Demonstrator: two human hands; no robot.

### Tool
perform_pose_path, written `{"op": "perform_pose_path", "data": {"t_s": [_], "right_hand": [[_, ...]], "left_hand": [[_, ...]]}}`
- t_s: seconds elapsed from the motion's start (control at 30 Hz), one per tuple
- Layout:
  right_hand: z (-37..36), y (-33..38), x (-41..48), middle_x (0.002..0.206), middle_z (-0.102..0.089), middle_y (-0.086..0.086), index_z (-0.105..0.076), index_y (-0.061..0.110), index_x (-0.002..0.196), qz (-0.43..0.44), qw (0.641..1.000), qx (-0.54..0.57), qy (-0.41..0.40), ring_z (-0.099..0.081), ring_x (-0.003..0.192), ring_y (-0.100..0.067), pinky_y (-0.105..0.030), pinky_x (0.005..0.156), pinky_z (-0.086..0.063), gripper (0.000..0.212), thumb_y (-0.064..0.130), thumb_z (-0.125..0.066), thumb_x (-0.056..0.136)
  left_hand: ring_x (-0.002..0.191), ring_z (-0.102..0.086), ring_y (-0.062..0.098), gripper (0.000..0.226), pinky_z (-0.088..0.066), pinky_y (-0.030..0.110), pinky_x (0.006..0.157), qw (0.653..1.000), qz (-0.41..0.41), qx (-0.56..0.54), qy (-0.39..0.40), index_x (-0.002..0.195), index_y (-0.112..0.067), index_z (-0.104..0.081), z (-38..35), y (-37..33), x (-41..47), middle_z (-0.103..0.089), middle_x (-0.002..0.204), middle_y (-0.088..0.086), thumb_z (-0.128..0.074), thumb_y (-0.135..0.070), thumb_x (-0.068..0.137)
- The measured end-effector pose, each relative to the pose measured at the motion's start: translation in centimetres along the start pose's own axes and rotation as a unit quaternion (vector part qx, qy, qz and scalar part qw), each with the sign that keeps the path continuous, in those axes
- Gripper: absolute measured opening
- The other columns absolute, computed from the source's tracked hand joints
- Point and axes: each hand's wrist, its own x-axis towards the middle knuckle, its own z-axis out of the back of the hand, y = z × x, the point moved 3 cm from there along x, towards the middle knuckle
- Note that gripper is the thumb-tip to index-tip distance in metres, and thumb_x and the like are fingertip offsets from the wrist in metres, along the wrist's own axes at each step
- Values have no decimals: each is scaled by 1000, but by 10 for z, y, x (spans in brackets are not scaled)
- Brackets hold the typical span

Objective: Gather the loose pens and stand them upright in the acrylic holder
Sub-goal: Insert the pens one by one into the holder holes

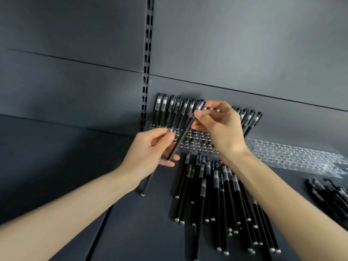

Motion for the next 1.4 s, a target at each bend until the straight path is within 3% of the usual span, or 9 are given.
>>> {"op": "perform_pose_path", "data": {"t_s": [0.1,0.2,0.33,0.5,0.63,0.73,0.83,1.03,1.4], "right_hand": [[-8,8,16,73,-63,-6,-51,14,96,61,998,-17,-27,-64,65,-16,-25,65,-56,21,-3,-60,88],[-21,6,28,74,-60,-1,-51,20,94,108,991,-56,-48,-62,72,-16,-31,70,-58,26,-3,-61,88],[-46,-1,41,78,-58,6,-51,27,95,146,979,-126,-73,-62,72,-14,-40,71,-58,30,1,-63,87],[-68,-11,51,81,-58,9,-50,23,102,181,960,-195,-84,-65,74,-19,-45,74,-56,26,7,-64,88],[-77,-23,52,80,-59,10,-50,27,100,166,961,-206,-84,-65,74,-25,-47,75,-55,28,6,-64,88],[-78,-30,50,80,-61,11,-50,25,104,159,956,-235,-76,-66,74,-20,-41,76,-57,29,8,-66,87],[-82,-30,46,80,-62,13,-50,25,105,165,944,-280,-49,-66,75,-10,-29,74,-55,29,10,-67,87],[-81,-28,45,78,-68,11,-55,20,108,142,941,-306,-19,-69,73,-14,-40,73,-58,24,9,-64,89],[-82,-20,55,75,-68,4,-52,23,101,115,935,-333,27,-65,57,-7,-34,65,-58,24,4,-62,90]], "left_hand": [[46,-53,12,19,-41,22,39,997,-16,25,-77,108,-24,-63,21,0,22,-57,59,-2,-49,-29,97],[43,-38,6,19,-29,19,39,993,-20,26,-117,103,-24,-63,38,0,46,-52,58,-3,-46,-30,99],[49,-39,8,19,-32,25,49,989,-47,17,-137,99,-10,-63,53,1,66,-52,62,-4,-47,-20,99],[51,-40,4,17,-34,18,50,980,-124,46,-151,94,-32,-54,65,6,67,-46,61,-5,-41,-24,101],[57,-42,8,14,-37,24,57,971,-135,64,-189,87,-26,-47,72,19,69,-46,61,-8,-42,-23,100],[56,-42,11,10,-38,34,57,971,-142,57,-182,92,-20,-47,74,27,71,-46,60,-5,-41,-23,100],[52,-41,6,14,-40,32,55,970,-154,85,-169,102,-20,-53,74,33,69,-45,58,-4,-40,-27,100],[56,-45,8,14,-39,28,58,969,-160,87,-165,92,-14,-52,69,31,68,-48,60,-3,-42,-21,100],[56,-47,11,18,-40,31,58,971,-146,104,-156,95,-12,-54,68,31,67,-52,62,1,-41,-24,100]]}}
